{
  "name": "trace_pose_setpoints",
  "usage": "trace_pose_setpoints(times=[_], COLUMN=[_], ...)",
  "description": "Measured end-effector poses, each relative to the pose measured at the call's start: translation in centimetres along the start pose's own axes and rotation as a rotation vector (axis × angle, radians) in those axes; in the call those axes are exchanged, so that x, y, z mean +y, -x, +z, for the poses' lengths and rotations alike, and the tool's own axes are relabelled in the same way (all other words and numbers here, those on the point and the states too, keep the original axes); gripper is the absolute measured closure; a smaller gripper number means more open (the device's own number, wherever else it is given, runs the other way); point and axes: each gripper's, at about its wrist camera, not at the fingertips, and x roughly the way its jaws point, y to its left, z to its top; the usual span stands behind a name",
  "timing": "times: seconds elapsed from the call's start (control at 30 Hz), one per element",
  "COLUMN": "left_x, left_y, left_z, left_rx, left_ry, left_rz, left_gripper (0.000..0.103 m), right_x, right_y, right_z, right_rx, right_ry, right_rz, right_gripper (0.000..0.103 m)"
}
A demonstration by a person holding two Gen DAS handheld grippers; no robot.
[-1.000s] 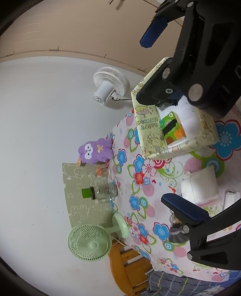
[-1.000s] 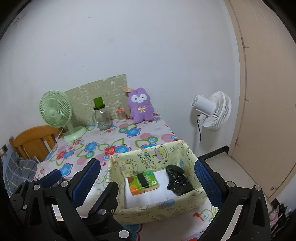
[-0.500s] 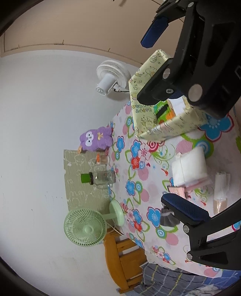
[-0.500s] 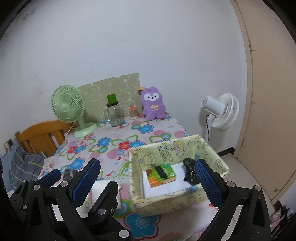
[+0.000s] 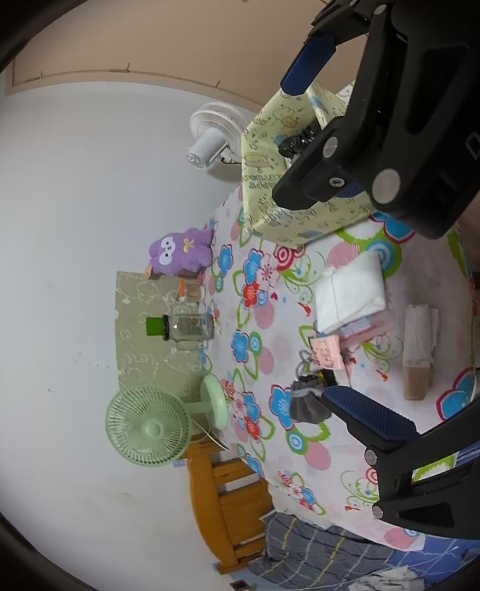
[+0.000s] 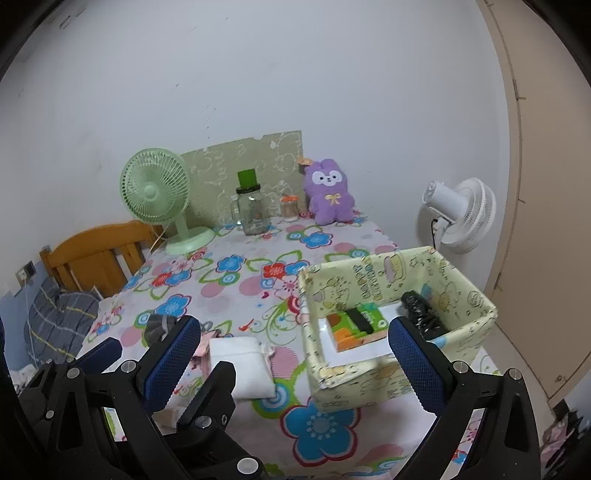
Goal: Organize soft objects
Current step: 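Move the right gripper back toward the white folded cloth on the table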
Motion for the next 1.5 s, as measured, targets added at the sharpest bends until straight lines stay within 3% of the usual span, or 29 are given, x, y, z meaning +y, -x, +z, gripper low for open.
trace_pose_setpoints(times=[0.63, 1.23, 1.5], left_x=[3.9, 5.3, 5.2], left_y=[-1.6, -5.0, -6.6], left_z=[-4.0, -7.7, -8.6], left_rx=[0.027, 0.140, 0.186], left_ry=[0.060, 0.112, 0.124], left_rz=[0.045, 0.025, 0.050], left_gripper=[0.000, 0.000, 0.000], right_x=[3.5, 4.6, 4.0], right_y=[-2.6, -6.4, -7.7], right_z=[-3.9, -7.7, -8.5], right_rx=[0.046, 0.157, 0.202], right_ry=[0.068, 0.097, 0.088], right_rz=[0.043, 0.049, 0.029], right_gripper=[0.000, 0.006, 0.006])
